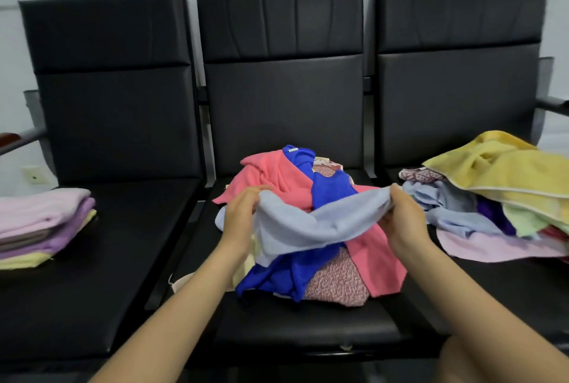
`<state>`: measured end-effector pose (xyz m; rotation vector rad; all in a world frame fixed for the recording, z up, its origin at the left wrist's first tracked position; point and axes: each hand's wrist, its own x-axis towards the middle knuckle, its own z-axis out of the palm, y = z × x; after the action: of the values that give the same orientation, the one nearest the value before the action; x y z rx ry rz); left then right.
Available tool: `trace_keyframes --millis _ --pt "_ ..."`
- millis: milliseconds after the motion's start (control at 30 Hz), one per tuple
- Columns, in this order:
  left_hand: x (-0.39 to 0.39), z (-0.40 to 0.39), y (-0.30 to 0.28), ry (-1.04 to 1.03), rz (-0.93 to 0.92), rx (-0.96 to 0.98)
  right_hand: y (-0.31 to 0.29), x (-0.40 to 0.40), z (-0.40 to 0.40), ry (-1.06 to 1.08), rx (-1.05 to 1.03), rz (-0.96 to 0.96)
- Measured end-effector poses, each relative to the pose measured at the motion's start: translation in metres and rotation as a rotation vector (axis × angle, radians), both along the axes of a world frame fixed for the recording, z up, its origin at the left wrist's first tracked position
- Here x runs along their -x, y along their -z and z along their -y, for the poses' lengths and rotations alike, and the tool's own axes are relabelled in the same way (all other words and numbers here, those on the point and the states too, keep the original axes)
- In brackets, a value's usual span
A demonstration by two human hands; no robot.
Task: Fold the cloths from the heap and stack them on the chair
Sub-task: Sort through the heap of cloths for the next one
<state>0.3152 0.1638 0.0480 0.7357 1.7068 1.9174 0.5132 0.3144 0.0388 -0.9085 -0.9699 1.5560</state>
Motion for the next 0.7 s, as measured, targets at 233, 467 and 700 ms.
trace_keyframes --millis 233,467,700 --pt "0.006 -0.007 0.014 0.257 -0.552 0.401 0.022 -0.024 -0.03 -0.129 0.114 0.227" --pt "-0.006 -0.038 0.03 0.292 -0.723 0.354 0.012 -0.022 -0.03 -0.107 0.015 0.381" --pt "0.029 -0.037 0.027 0.495 -0.968 0.703 0.018 -0.027 -0.019 -0.158 -0.254 0.633"
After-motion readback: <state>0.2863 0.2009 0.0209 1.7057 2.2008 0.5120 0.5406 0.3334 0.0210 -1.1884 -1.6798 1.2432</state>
